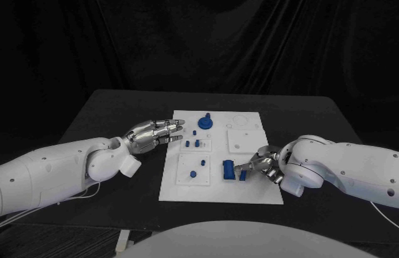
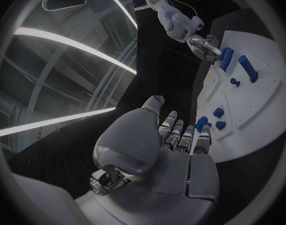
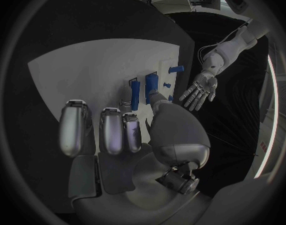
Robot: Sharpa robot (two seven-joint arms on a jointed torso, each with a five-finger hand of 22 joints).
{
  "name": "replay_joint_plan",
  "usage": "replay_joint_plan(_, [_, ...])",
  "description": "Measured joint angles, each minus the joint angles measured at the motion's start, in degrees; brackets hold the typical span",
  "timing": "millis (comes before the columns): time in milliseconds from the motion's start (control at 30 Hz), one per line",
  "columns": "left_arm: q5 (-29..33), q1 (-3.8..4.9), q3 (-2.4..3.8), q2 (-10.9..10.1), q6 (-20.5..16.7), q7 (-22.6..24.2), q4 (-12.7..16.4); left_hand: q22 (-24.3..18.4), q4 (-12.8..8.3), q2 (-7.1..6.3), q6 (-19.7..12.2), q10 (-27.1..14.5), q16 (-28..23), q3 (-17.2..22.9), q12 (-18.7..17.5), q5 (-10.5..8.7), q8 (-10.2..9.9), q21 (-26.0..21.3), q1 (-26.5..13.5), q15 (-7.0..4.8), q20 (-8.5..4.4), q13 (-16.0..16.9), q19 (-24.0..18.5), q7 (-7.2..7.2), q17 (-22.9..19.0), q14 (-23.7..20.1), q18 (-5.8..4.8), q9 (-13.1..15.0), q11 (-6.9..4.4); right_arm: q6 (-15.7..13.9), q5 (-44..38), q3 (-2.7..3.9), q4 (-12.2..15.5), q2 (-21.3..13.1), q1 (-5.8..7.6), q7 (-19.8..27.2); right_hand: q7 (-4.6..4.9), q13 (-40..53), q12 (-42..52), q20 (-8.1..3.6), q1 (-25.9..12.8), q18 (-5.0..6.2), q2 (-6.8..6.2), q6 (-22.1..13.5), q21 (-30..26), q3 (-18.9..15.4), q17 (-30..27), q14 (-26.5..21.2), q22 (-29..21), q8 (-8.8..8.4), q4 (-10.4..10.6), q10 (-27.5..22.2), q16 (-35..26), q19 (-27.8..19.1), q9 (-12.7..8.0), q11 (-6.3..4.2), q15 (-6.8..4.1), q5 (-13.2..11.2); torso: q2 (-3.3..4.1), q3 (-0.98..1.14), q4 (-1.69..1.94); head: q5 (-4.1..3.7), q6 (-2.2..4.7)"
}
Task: Assemble the parts on the task board
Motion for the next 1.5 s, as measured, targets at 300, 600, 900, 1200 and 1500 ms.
replay_joint_plan(300, [0.0,-0.03,0.0,0.02,0.15,-0.32,-0.03,0.0,0.16,0.04,0.0,0.0,0.25,0.16,0.0,0.0,0.2,0.0,-0.04,0.13,0.0,0.0,0.0,0.0,0.01,0.13,0.0,0.06,0.0,-0.02,-0.59,-0.01,0.25,-0.03,0.0,0.0,-0.42,0.0,0.0,-0.73,0.53,-0.01,0.53,-4.79,0.0,-1.39,0.14,-0.05,0.0,4.67,1.39,0.01,0.0,-0.13,4.35,-0.82,-0.85,0.23,0.02,0.0,0.02,0.04,0.0])
replay_joint_plan(600, [0.0,-0.09,0.0,0.06,0.43,-0.82,-0.07,0.0,0.16,0.24,0.21,0.0,0.29,0.16,0.0,0.0,0.2,0.0,-0.24,0.22,0.0,0.0,0.0,0.21,0.07,0.22,0.0,0.05,0.0,-0.1,-1.89,0.01,1.01,-0.2,0.01,0.03,-1.44,-0.01,0.0,-1.44,0.99,0.0,0.99,-9.65,-0.17,-2.85,0.61,-0.09,-0.01,11.29,2.86,-0.09,0.0,-0.2,10.35,-1.74,-1.54,0.48,0.03,0.0,-0.01,0.12,0.0])
replay_joint_plan(900, [0.0,-0.16,0.0,0.08,0.57,-1.05,-0.1,0.01,0.16,0.24,0.21,0.0,0.29,0.16,0.0,0.0,0.2,0.0,-0.24,0.21,0.0,0.0,0.0,0.2,0.06,0.22,0.01,0.05,0.0,-0.35,-2.85,0.0,1.44,-0.55,0.03,0.07,-1.44,-0.01,0.0,-1.54,1.04,0.0,1.07,-9.65,-0.17,-3.24,0.61,-0.09,-0.01,13.22,3.25,0.11,0.0,-0.11,11.99,-1.94,-1.71,0.48,0.02,0.0,-0.02,0.38,0.0])
replay_joint_plan(1200, [-0.01,-0.18,0.0,-0.69,0.52,-0.62,0.47,0.31,0.0,0.24,0.75,0.2,0.47,0.32,0.1,0.0,0.45,0.0,-0.24,0.42,0.0,0.02,0.0,0.06,0.06,0.43,0.0,0.11,0.2,-3.43,-3.25,-0.07,4.68,-3.76,2.51,0.93,-1.51,-0.01,0.0,-1.54,-3.9,0.0,3.07,-9.12,-0.38,-6.52,1.18,-0.09,-0.02,14.96,8.42,0.11,0.29,-0.1,13.38,-1.94,-1.71,8.56,0.02,0.0,-0.01,0.45,0.0])
replay_joint_plan(1500, [-0.01,-0.18,0.01,-2.77,-1.04,2.95,2.74,1.1,0.01,-0.57,1.36,0.81,1.34,0.32,0.96,0.0,0.73,0.27,-1.04,0.65,0.52,0.15,0.52,-0.14,0.23,0.65,0.0,0.16,0.81,-14.43,0.93,0.01,7.64,-7.74,8.87,10.7,-3.08,-0.01,0.0,-2.1,-8.76,1.43,6.96,1.76,-8.27,-13.46,-11.29,-0.09,-0.02,12.89,8.58,-0.09,-6.2,-1.4,9.8,-2.16,-1.71,9.36,0.0,0.0,0.01,0.32,0.0])
